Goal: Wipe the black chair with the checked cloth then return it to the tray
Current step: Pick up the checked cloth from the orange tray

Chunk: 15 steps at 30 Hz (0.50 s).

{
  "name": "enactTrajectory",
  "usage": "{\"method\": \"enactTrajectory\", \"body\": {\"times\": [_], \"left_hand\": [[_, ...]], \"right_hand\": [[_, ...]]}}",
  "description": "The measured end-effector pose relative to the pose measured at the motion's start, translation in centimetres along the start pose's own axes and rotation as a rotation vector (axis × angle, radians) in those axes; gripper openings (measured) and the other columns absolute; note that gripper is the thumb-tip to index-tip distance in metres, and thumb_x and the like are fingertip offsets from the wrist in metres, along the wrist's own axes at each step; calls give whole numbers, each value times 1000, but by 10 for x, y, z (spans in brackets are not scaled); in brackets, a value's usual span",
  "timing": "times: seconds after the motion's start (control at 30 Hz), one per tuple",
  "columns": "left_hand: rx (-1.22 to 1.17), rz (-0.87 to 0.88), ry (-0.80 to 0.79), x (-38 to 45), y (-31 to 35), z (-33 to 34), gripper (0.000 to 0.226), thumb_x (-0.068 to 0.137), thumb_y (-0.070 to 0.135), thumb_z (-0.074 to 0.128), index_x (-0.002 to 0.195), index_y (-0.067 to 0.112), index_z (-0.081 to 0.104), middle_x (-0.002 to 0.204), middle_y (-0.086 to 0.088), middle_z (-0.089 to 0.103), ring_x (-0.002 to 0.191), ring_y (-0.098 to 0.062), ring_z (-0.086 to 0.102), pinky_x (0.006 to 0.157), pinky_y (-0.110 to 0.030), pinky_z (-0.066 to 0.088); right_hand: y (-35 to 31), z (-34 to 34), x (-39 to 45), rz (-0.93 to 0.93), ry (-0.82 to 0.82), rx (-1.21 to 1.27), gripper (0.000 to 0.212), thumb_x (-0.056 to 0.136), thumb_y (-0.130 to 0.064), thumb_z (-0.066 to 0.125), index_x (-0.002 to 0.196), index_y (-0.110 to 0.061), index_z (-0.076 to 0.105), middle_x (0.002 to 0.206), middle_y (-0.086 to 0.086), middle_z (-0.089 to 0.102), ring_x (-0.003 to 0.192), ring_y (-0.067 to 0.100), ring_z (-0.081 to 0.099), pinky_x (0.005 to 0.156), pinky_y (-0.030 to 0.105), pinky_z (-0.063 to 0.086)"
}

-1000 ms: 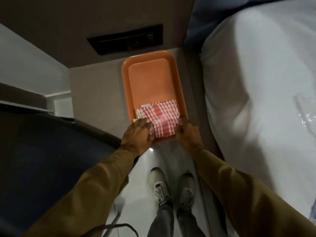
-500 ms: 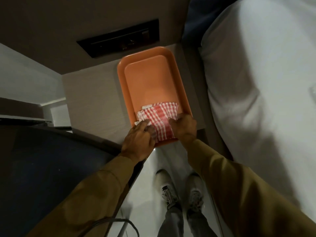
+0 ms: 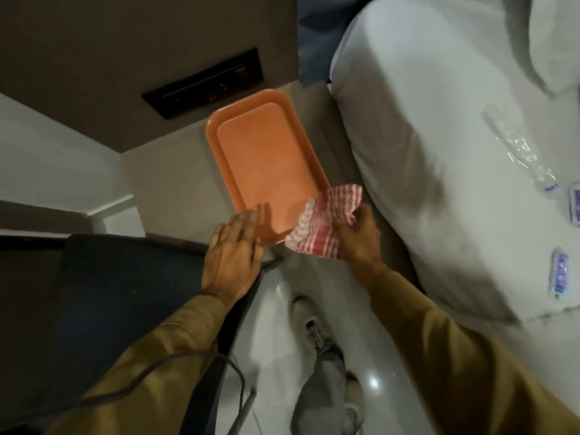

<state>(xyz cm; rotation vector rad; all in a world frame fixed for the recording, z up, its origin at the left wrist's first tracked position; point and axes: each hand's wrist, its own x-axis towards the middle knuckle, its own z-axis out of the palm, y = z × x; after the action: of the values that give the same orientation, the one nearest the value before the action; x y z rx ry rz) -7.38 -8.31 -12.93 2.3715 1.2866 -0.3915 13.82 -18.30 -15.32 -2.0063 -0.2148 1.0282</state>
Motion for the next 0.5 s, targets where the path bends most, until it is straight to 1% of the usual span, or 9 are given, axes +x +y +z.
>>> {"method": "enactTrajectory", "body": {"times": [0.07, 0.13, 0.17, 0.2, 0.27, 0.3, 0.43, 0.47, 0.5], "left_hand": [[12, -1, 6, -25, 1, -3, 64, 114, 26, 43, 175, 13, 25, 180, -9, 33, 167, -25, 34, 141, -43, 17], [8, -7, 25, -50, 2, -5, 65, 115, 28, 41, 176, 13, 21, 181, -9, 31, 168, -25, 32, 140, -40, 16], [13, -10, 37, -65, 2, -5, 66, 115, 29, 40, 176, 13, 20, 181, -9, 30, 168, -25, 31, 140, -39, 15], [22, -13, 48, -80, 2, -6, 67, 116, 31, 39, 176, 13, 18, 182, -8, 28, 168, -24, 30, 140, -37, 14], [44, -8, 70, -108, 3, -7, 67, 116, 32, 38, 176, 13, 17, 183, -7, 26, 169, -23, 29, 140, -34, 13], [52, -3, 71, -123, 3, -6, 67, 116, 32, 38, 176, 12, 16, 183, -7, 26, 169, -23, 29, 140, -34, 12], [76, 5, 42, -179, -10, 8, 69, 116, 31, 37, 176, 10, 12, 185, -7, 21, 170, -23, 26, 142, -36, 10], [83, -4, 26, -192, -15, 13, 70, 116, 31, 37, 176, 10, 11, 185, -7, 19, 171, -23, 24, 142, -37, 9], [87, -18, 12, -204, -20, 17, 70, 116, 32, 37, 177, 9, 10, 185, -8, 18, 171, -23, 23, 143, -37, 9]], "right_hand": [[8, -17, -23, -3, 9, 23, 39, 102, -13, 60, 140, -15, 53, 113, -6, 65, 84, -4, 62, 80, 18, 56], [19, -30, -49, -15, 33, 22, 35, 101, -15, 59, 137, -19, 61, 98, -16, 67, 78, -9, 60, 62, 1, 49], [26, -37, -64, -22, 41, 23, 34, 101, -15, 59, 134, -20, 64, 92, -21, 66, 79, -3, 64, 61, 1, 50], [34, -42, -80, -22, 46, 27, 34, 100, -14, 58, 132, -21, 65, 90, -23, 65, 83, 4, 67, 70, 8, 54], [54, -49, -111, 12, 40, 48, 34, 102, -13, 56, 135, -21, 63, 96, -16, 68, 92, 13, 68, 88, 28, 57], [67, -52, -128, 42, 32, 64, 35, 103, -14, 56, 137, -20, 62, 102, -11, 69, 92, 12, 69, 91, 33, 57], [121, -54, -198, 114, 0, 116, 35, 106, -15, 54, 140, -18, 58, 105, -9, 70, 86, 1, 68, 80, 28, 63], [135, -53, -215, 138, -4, 114, 34, 107, -15, 52, 141, -16, 58, 106, -8, 71, 87, 4, 71, 78, 27, 64], [148, -52, -232, 163, -15, 106, 35, 108, -15, 51, 143, -14, 56, 110, -3, 73, 91, 12, 73, 80, 32, 65]]}}
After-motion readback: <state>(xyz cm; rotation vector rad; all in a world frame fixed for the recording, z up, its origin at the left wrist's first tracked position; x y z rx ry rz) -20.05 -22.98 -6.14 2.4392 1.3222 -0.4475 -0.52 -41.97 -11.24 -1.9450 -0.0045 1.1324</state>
